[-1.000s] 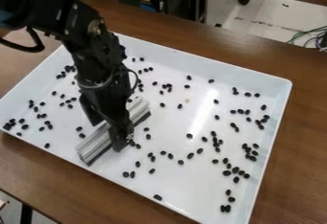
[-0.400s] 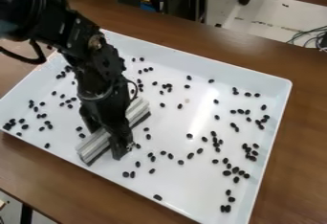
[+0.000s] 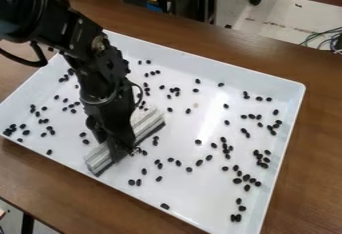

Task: Sweep into pile

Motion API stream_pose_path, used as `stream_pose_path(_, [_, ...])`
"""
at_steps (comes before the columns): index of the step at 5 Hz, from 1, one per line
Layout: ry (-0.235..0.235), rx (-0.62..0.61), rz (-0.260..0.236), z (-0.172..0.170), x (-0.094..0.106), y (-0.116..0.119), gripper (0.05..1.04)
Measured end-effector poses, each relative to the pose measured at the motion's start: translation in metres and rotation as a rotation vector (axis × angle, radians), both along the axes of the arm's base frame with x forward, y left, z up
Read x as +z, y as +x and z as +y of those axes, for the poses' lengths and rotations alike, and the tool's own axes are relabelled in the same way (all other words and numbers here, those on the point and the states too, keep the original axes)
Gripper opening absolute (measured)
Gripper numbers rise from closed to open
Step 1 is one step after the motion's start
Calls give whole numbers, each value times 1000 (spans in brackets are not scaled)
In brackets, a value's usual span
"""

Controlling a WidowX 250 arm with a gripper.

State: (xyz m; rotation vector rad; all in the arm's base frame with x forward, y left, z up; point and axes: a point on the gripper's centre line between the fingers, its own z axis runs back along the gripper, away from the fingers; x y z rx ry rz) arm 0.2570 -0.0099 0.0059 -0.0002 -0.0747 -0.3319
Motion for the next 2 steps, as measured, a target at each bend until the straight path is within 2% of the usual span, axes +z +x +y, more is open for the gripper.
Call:
stream_pose_path(1, [-2,-8,17,0,1,-2,355])
stream_pose_path(2, [-5,6,-18,-6,15,0,355])
